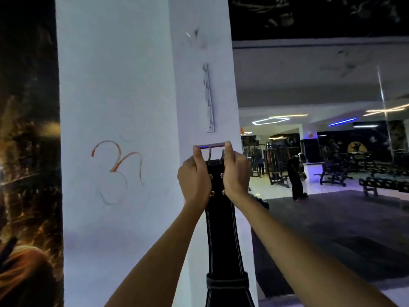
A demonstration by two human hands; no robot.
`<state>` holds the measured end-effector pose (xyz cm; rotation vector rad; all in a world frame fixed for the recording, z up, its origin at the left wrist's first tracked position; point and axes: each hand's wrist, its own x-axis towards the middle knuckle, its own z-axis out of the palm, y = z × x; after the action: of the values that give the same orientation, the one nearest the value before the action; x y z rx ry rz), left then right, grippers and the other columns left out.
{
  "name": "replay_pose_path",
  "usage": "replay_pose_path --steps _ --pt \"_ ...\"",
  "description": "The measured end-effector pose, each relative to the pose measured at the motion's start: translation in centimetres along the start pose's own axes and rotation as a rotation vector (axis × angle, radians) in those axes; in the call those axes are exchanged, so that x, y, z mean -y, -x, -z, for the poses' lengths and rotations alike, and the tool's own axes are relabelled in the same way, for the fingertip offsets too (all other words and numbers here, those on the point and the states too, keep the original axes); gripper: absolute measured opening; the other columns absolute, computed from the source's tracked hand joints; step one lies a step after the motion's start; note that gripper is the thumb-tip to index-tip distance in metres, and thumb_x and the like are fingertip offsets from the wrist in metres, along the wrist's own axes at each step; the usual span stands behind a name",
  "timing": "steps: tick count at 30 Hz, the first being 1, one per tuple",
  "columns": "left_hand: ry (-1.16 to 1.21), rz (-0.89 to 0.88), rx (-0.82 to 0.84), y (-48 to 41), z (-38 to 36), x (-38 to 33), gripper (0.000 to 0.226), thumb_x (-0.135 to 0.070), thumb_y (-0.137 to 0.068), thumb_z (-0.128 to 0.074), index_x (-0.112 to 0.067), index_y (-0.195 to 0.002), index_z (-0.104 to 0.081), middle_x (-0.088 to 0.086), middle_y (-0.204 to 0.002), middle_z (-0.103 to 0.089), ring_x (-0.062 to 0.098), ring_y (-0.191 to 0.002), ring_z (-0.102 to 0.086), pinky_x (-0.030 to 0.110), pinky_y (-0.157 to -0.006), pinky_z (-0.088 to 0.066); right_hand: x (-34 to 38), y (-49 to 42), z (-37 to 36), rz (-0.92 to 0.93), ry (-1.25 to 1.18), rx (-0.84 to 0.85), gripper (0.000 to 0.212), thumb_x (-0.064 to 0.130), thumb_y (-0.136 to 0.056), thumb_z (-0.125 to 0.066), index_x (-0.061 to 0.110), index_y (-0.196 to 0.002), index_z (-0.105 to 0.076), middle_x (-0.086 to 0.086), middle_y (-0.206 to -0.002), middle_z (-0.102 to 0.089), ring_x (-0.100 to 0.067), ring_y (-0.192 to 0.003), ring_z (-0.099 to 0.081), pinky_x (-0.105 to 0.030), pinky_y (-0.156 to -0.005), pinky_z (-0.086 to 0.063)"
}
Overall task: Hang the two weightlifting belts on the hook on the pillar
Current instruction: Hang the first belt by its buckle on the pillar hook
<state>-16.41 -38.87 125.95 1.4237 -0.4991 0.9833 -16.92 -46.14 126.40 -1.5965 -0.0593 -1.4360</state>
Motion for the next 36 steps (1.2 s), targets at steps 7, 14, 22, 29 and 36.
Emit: replay_pose_path --steps 7,14,22,29,36 --pt "0.033 -0.021 0.055 -12.2 -8.0 4.1 0.059 -0.048 -0.096 -0.022 -0.017 -0.052 -0.046 0.006 -0.055 -0.059 0.035 -0.067 -0.064 0.052 -0.068 -0.054 -3.2 -11.9 -6.5 -0.016 0.008 -0.079 0.056 0.047 -0.095 -0.035 0.017 -0.048 -0.039 -0.008 -0.057 -0.05 -0.033 -0.074 -0.059 -0.037 -0.064 -0.042" --pt "0.013 0.016 0.02 -18.7 -13.8 9.4 0.057 -0.043 -0.098 -0.025 -0.01 -0.058 -0.047 0.005 -0.056 -0.057 0.034 -0.074 -0.061 0.034 -0.056 -0.045 -8.9 -18.8 -12.1 -0.051 0.004 -0.043 0.052 0.046 -0.095 -0.035 0.02 -0.05 -0.043 -0.01 -0.065 -0.056 -0.038 -0.081 -0.064 -0.038 -0.071 -0.048" --pt "-0.053 -0.022 -0.061 -26.3 -19.2 11.9 0.052 -0.041 -0.098 -0.026 -0.004 -0.071 -0.053 0.012 -0.074 -0.062 0.036 -0.089 -0.06 0.038 -0.073 -0.039 -11.5 -27.0 -16.0 -0.033 0.05 -0.004 0.054 0.043 -0.097 -0.032 0.001 -0.103 -0.065 -0.02 -0.11 -0.064 -0.035 -0.105 -0.058 -0.034 -0.076 -0.038" --pt "-0.06 -0.085 -0.138 -29.3 -20.5 10.5 0.055 -0.041 -0.098 -0.026 0.002 -0.104 -0.059 0.019 -0.109 -0.065 0.036 -0.106 -0.057 0.041 -0.089 -0.04 -10.1 -30.3 -16.7 0.02 0.046 -0.007 0.051 0.043 -0.097 -0.031 0.004 -0.114 -0.06 -0.018 -0.121 -0.059 -0.034 -0.112 -0.054 -0.035 -0.085 -0.041" --pt "-0.159 0.001 -0.007 -31.9 -20.8 8.9 0.045 -0.03 -0.098 -0.027 0.001 -0.122 -0.049 0.02 -0.129 -0.055 0.035 -0.118 -0.049 0.038 -0.094 -0.037 -8.7 -32.8 -16.7 -0.053 0.1 0.094 0.045 0.034 -0.097 -0.033 0.003 -0.124 -0.051 -0.017 -0.131 -0.054 -0.034 -0.12 -0.05 -0.035 -0.092 -0.039"
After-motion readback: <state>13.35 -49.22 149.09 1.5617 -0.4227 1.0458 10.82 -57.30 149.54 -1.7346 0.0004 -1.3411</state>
